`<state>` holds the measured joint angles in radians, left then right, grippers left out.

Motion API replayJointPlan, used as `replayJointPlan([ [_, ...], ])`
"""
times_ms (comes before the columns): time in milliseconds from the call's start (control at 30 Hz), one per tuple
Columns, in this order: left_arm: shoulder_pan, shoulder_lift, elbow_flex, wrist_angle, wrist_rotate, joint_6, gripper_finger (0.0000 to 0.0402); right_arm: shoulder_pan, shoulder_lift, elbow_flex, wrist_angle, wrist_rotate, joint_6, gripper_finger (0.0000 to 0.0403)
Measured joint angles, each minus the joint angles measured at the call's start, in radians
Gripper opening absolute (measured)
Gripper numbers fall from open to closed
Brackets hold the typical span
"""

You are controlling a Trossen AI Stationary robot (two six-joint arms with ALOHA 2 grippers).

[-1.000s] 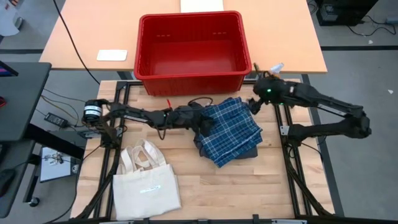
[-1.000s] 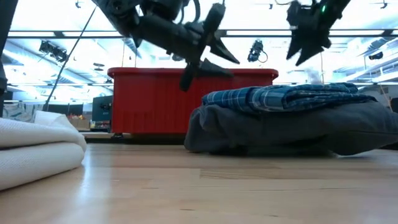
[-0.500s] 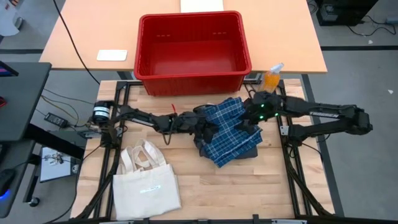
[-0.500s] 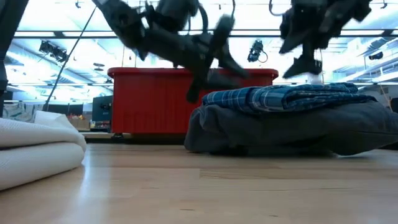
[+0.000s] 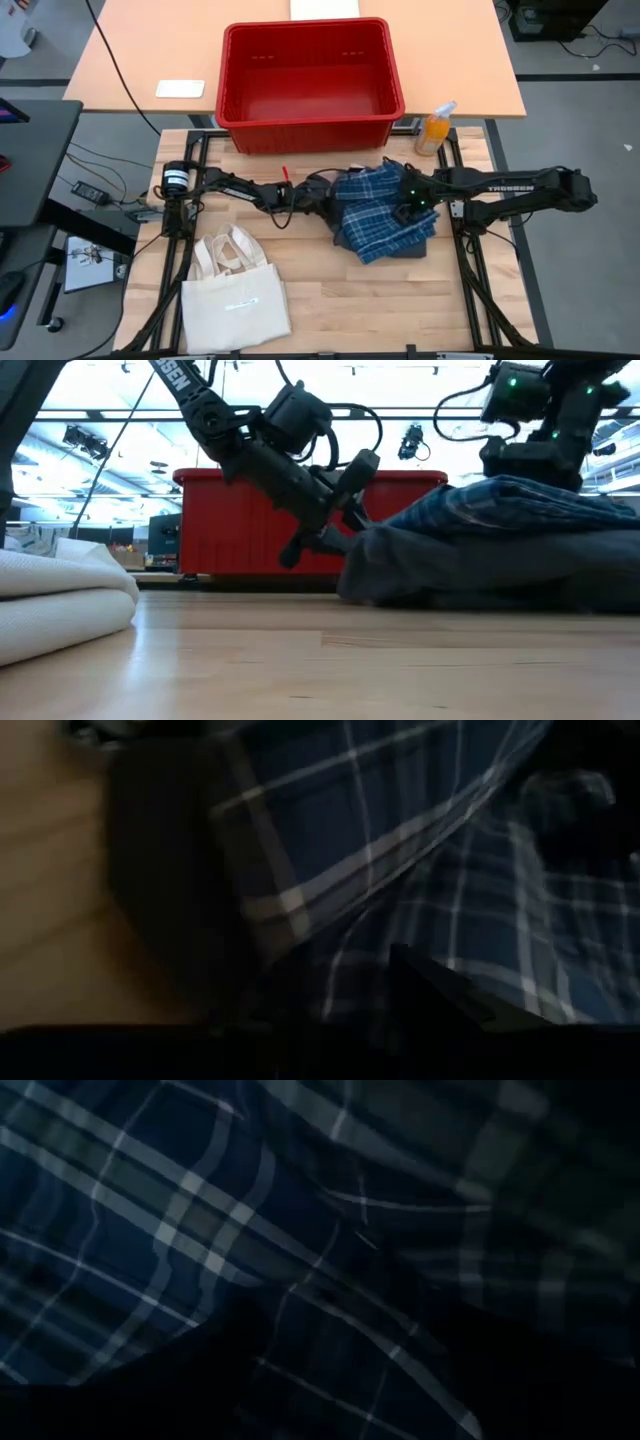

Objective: Fold laundry
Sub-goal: Remove the blue shorts from the red organizer bin

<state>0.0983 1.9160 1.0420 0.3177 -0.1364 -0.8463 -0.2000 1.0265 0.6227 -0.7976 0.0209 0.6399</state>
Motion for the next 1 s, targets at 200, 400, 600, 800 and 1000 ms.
replayJointPlan([
  [200,0.0,-0.003,-0.002,-0.011,0.01,0.004,0.0144,0.006,-0.089,0.122,-0.035,0.009,-0.007,0.0346],
  [400,-0.03,-0.122,-0.004,0.007,0.044,0.142,0.0144,0.006,-0.143,0.284,-0.082,-0.014,-0.037,0.0346],
  [600,-0.059,-0.228,-0.002,0.023,0.045,0.27,0.0144,0.005,-0.142,0.334,-0.098,0.044,-0.192,0.0346],
  [800,-0.075,-0.24,-0.002,0.026,0.074,0.201,0.0144,0.004,-0.073,0.334,-0.087,0.198,-0.202,0.0346],
  [1000,-0.102,-0.24,-0.002,0.025,0.166,-0.023,0.0144,0.004,0.051,0.334,-0.065,0.138,-0.13,0.0346],
])
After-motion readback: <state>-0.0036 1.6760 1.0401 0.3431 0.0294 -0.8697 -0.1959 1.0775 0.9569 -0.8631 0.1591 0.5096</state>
